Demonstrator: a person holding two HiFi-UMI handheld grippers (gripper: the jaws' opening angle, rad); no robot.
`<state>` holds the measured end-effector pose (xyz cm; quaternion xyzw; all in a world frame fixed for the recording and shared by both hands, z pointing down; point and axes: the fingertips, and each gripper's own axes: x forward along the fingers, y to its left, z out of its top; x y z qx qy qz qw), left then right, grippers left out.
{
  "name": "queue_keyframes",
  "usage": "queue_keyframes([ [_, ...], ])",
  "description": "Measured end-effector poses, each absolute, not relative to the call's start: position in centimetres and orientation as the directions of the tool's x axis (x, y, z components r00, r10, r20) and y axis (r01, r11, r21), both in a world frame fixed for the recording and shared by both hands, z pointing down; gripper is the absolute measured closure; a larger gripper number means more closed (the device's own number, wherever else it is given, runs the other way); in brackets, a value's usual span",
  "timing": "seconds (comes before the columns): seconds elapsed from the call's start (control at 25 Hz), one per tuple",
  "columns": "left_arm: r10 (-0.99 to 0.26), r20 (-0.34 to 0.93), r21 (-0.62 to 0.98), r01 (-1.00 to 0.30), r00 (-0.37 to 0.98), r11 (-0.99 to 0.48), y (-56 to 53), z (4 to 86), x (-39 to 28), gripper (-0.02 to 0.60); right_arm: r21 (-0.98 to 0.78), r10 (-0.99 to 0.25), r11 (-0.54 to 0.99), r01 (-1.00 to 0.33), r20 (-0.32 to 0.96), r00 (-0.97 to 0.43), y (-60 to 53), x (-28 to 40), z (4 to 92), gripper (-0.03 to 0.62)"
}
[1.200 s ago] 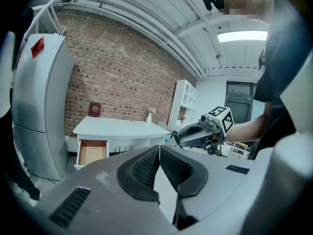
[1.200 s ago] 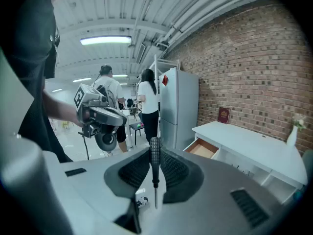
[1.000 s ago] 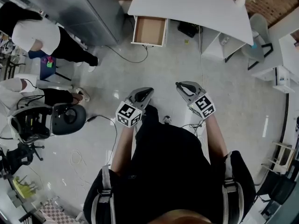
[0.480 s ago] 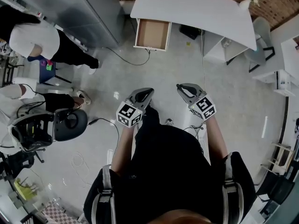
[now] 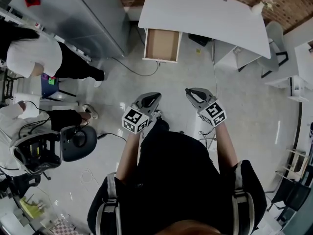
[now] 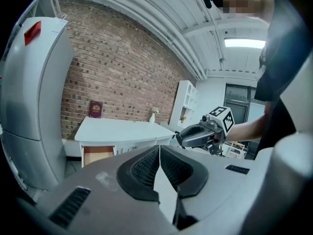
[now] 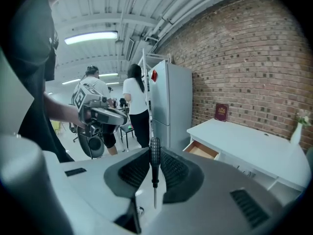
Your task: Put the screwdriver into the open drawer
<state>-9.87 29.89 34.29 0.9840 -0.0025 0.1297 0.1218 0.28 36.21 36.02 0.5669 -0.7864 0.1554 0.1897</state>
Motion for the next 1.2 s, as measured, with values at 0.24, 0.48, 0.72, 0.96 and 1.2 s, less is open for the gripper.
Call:
queue_keyframes([
  [0.24,0.044,0.258,0.229,-0.016,0.965,-0.973,25.4,34.3,-10.2,0.565,-0.023,-0.845,0.276,-0.961,0.471,-0.254,32.3,0.3,36.1,0.471],
  [0.48,0.064,0.279,0.211,0.004,0.958,-0.978,22.5,35.0,-11.2,0.565,-0.028,-0.855,0.257,-0.966,0.459,-0.241,29.3,-1.0,36.6,0.471],
  [0.72,0.068,0.287,0.207,0.008,0.956,-0.978,20.2,35.6,-12.4,0.565,-0.036,-0.855,0.251,-0.967,0.460,-0.239,27.1,-2.2,37.6,0.471],
  [0.96,0.072,0.278,0.202,0.015,0.958,-0.979,18.7,35.7,-13.2,0.565,-0.023,-0.855,0.249,-0.968,0.464,-0.231,25.7,-3.2,37.9,0.471],
  [1.2,0.085,0.271,0.214,0.026,0.959,-0.976,18.6,36.4,-13.9,0.565,-0.013,-0.849,0.245,-0.969,0.481,-0.221,25.6,-3.9,38.4,0.471],
])
